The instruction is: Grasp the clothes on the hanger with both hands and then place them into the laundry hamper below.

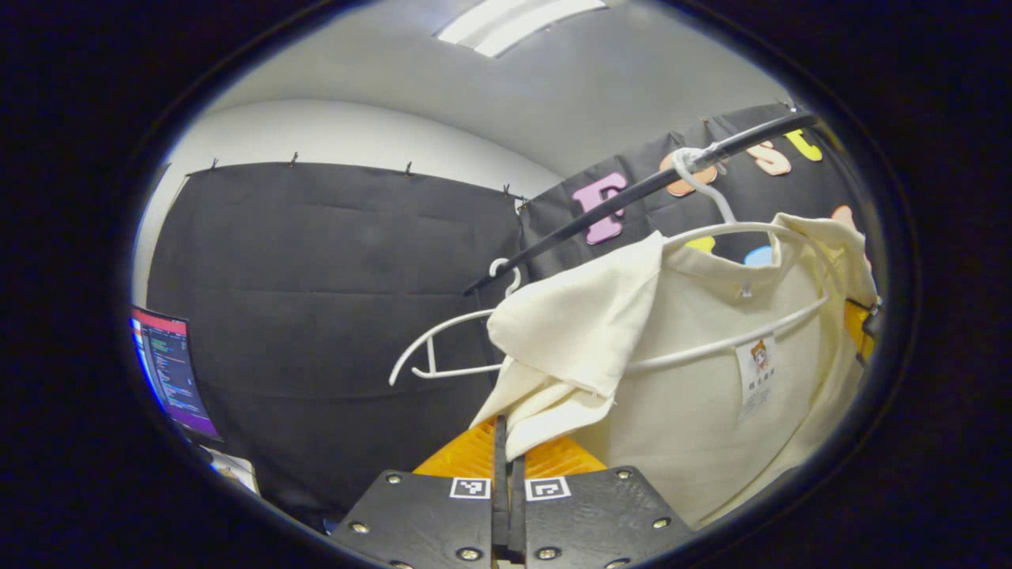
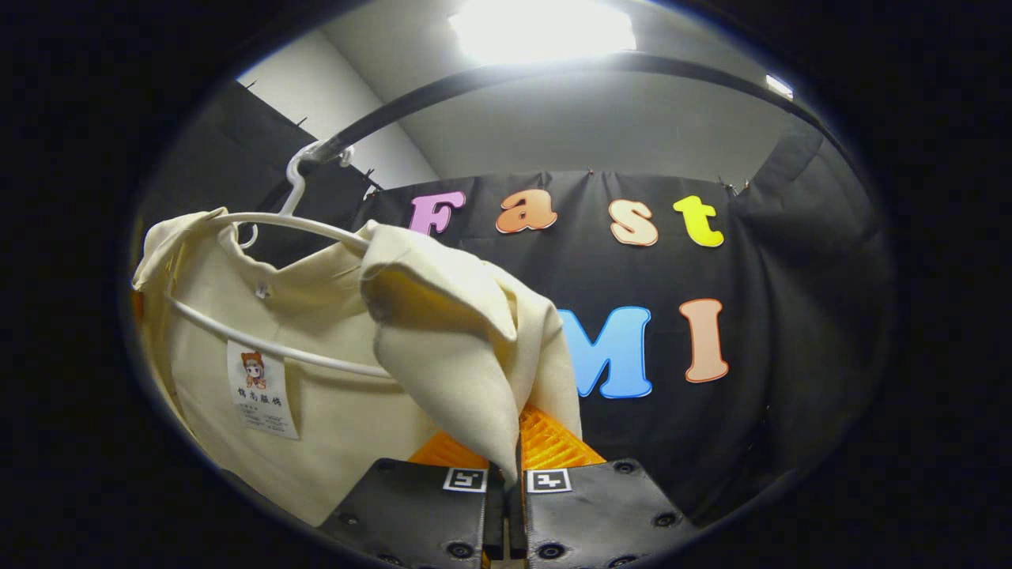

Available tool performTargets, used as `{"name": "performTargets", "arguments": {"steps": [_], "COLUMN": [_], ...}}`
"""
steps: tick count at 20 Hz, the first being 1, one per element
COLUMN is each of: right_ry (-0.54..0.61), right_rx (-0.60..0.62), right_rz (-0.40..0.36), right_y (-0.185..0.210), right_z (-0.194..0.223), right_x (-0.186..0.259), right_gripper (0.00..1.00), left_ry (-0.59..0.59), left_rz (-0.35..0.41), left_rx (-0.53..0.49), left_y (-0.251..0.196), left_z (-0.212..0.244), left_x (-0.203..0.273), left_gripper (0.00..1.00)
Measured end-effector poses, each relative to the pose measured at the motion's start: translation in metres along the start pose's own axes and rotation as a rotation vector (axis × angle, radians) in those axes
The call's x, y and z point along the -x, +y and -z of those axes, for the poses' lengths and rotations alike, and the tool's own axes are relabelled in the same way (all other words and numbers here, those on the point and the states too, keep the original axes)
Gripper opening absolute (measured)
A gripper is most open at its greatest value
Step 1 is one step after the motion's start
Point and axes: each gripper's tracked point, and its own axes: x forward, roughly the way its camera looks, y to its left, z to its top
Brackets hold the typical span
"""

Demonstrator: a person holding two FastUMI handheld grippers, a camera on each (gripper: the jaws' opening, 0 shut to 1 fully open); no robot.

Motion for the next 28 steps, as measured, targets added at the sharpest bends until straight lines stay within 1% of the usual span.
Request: {"name": "performTargets", "arguments": {"steps": [2,4,8,9,10,11,12,13,14,16,17,19,20,21,22,23,24,27,28], "right_ry": [-0.018,-0.027,-0.045,-0.048,-0.048,-0.047,-0.044,-0.038,-0.031,0.010,0.040,0.109,0.141,0.171,0.198,0.225,0.245,0.273,0.280], "right_rx": [-0.007,-0.016,-0.049,-0.054,-0.055,-0.055,-0.055,-0.057,-0.064,-0.082,-0.097,-0.139,-0.158,-0.171,-0.179,-0.181,-0.177,-0.155,-0.148], "right_rz": [0.029,0.056,0.097,0.104,0.110,0.112,0.109,0.108,0.100,0.089,0.084,0.076,0.067,0.062,0.052,0.042,0.032,0.006,0.000], "right_y": [-0.011,-0.021,-0.038,-0.042,-0.047,-0.050,-0.049,-0.049,-0.046,-0.043,-0.042,-0.040,-0.037,-0.033,-0.029,-0.025,-0.021,-0.013,-0.010], "right_z": [-0.006,-0.011,-0.023,-0.025,-0.026,-0.026,-0.025,-0.024,-0.021,-0.007,0.002,0.024,0.035,0.045,0.056,0.066,0.075,0.090,0.095], "right_x": [-0.004,-0.008,-0.021,-0.027,-0.035,-0.041,-0.047,-0.052,-0.056,-0.065,-0.069,-0.077,-0.081,-0.082,-0.082,-0.081,-0.080,-0.073,-0.071], "right_gripper": [0.04,0.05,0.05,0.05,0.05,0.05,0.05,0.05,0.04,0.02,0.05,0.05,0.05,0.05,0.05,0.05,0.05,0.05,0.04], "left_ry": [-0.033,-0.063,-0.106,-0.106,-0.108,-0.100,-0.076,-0.067,-0.065,-0.057,-0.053,-0.051,-0.048,-0.042,-0.034,-0.026,-0.017,0.009,0.014], "left_rz": [-0.029,-0.058,-0.077,-0.087,-0.092,-0.084,-0.084,-0.080,-0.082,-0.075,-0.069,-0.056,-0.050,-0.044,-0.041,-0.038,-0.037,-0.034,-0.032], "left_rx": [-0.012,-0.024,-0.009,-0.003,0.004,0.016,0.030,0.038,0.042,0.043,0.043,0.039,0.030,0.020,0.011,0.003,-0.001,0.003,-0.001], "left_y": [0.017,0.035,0.062,0.066,0.070,0.068,0.067,0.068,0.069,0.069,0.070,0.070,0.066,0.062,0.060,0.058,0.059,0.062,0.062], "left_z": [-0.013,-0.026,-0.046,-0.047,-0.050,-0.050,-0.044,-0.040,-0.036,-0.028,-0.026,-0.021,-0.018,-0.014,-0.010,-0.003,0.004,0.019,0.024], "left_x": [-0.001,0.001,-0.012,-0.017,-0.020,-0.024,-0.029,-0.035,-0.042,-0.046,-0.046,-0.051,-0.053,-0.055,-0.056,-0.057,-0.055,-0.052,-0.054], "left_gripper": [0.02,0.01,0.02,0.01,0.02,0.01,0.01,0.03,0.01,0.01,0.01,0.01,0.03,0.01,0.01,0.00,0.01,0.01,0.03]}}
